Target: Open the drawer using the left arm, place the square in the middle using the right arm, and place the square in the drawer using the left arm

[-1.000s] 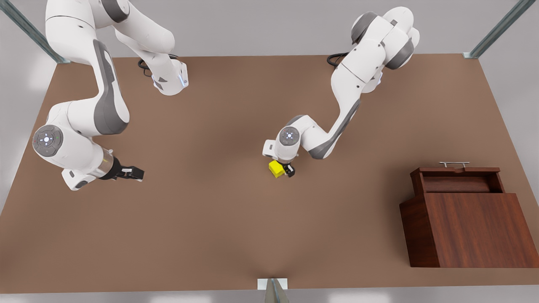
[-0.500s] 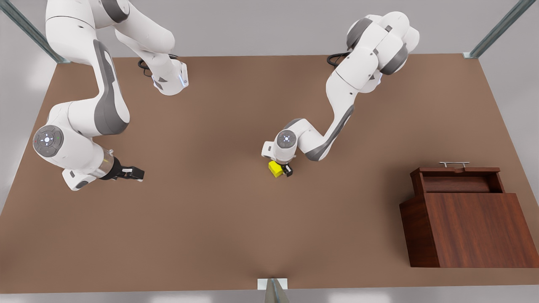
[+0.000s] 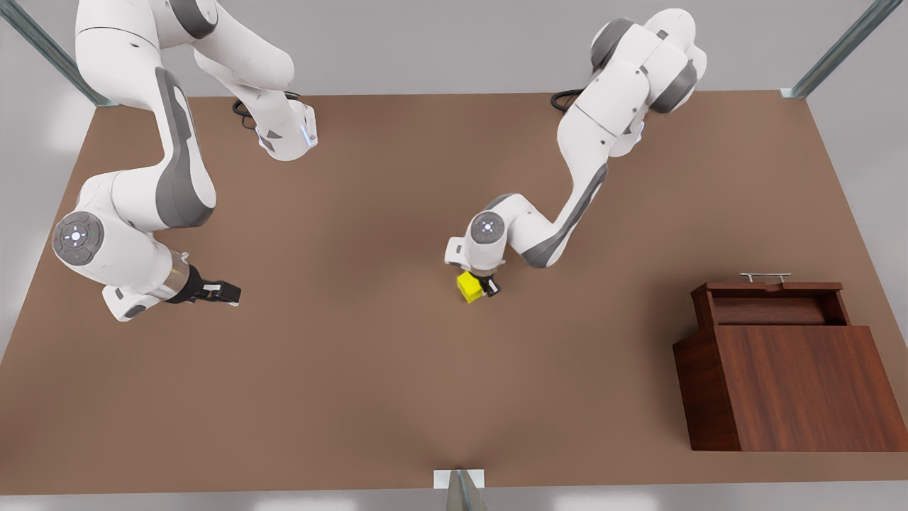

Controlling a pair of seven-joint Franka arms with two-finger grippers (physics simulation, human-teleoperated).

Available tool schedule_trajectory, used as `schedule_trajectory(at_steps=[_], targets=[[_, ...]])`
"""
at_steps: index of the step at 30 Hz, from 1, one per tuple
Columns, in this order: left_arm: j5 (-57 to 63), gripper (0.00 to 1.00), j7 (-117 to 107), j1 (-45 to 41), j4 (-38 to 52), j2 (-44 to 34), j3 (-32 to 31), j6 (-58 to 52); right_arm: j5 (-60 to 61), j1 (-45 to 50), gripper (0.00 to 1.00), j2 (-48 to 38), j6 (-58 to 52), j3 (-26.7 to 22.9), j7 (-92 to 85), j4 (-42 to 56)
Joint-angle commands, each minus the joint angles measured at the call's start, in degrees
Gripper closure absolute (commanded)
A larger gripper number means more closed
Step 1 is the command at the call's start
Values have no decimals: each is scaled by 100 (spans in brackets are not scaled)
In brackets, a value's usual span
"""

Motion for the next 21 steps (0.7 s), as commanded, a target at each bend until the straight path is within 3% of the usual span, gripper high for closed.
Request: schedule_trajectory(at_steps=[1,4,10,12,21], targets=[[-437,41,-108,-4,0,-74,13,-90,0,1,0,-1,0,3,0,0],[-789,40,-1040,225,17,-1067,408,-1127,0,1,0,8,0,-6,0,0],[-1105,38,-1453,2791,-35,-2456,689,-2718,0,1,0,8,0,-6,0,0],[-1114,38,-1542,3195,-35,-2518,1059,-2771,0,1,0,8,0,3,0,0],[-921,37,-839,4426,-264,-1973,1067,-2033,0,-8,0,-1,-35,3,0,0]])
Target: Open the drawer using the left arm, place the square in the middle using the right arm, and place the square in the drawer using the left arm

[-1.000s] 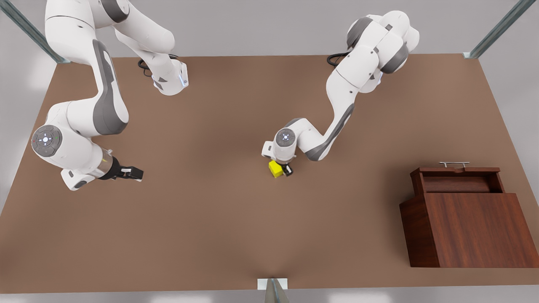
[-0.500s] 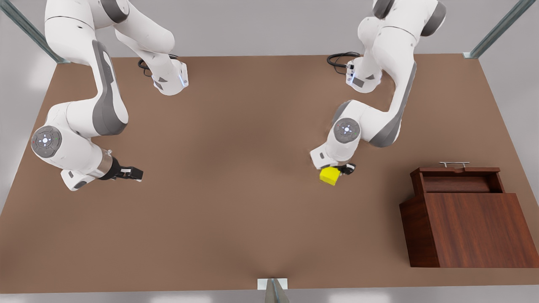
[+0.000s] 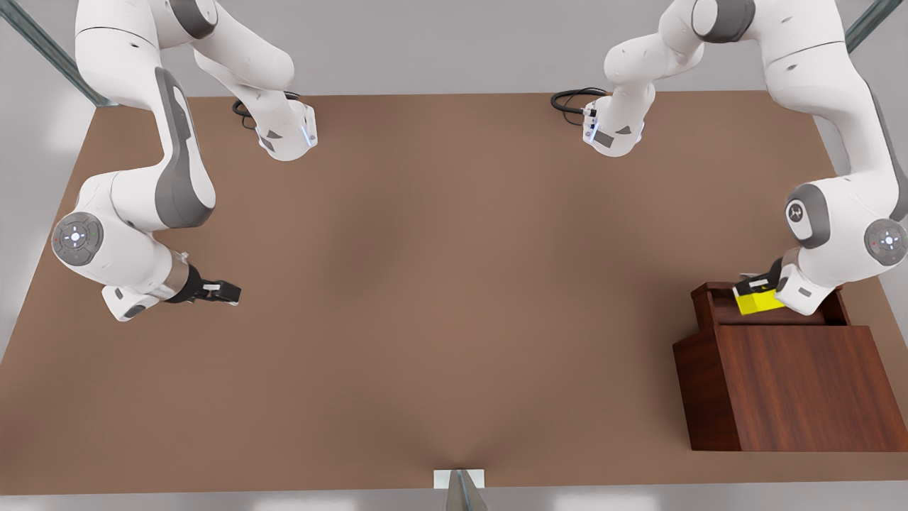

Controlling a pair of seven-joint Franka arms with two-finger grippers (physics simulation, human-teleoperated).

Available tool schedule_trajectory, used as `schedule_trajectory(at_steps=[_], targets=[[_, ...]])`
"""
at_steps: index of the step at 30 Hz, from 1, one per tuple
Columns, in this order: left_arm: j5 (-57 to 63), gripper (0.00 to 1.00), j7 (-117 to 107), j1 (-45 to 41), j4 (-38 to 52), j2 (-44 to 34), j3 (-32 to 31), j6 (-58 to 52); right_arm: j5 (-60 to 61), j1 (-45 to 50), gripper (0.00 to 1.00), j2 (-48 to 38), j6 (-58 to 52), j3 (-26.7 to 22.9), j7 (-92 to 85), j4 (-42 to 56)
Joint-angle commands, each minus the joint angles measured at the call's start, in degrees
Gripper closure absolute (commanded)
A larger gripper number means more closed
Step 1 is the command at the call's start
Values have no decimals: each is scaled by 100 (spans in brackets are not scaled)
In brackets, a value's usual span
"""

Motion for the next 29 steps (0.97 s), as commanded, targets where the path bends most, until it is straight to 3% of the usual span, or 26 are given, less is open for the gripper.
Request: schedule_trajectory(at_steps=[1,11,12,13,19,20,22,25,29], targets=[[-55,37,49,16,0,14,1,9,0,-1,0,0,0,-8,-7,0],[217,37,770,552,114,427,1,554,26,-124,0,-97,-307,36,-517,589],[217,30,770,552,176,471,1,562,158,-133,0,-115,-334,27,-534,589],[200,0,753,552,184,515,1,641,211,-168,0,-141,-334,9,-631,563],[191,0,682,552,184,515,1,633,211,-168,0,-150,-334,1,-631,545],[174,0,603,543,220,375,-96,423,211,-168,0,-150,-334,1,-631,545],[191,0,85,219,746,-267,-1141,-1291,220,-212,0,-150,-334,9,-640,545],[648,0,85,-959,1265,-742,-1186,-1871,220,-221,0,-141,-378,9,-640,545],[613,0,85,-1197,1661,-478,-1212,-2241,220,-221,0,-141,-378,1,-640,545]])
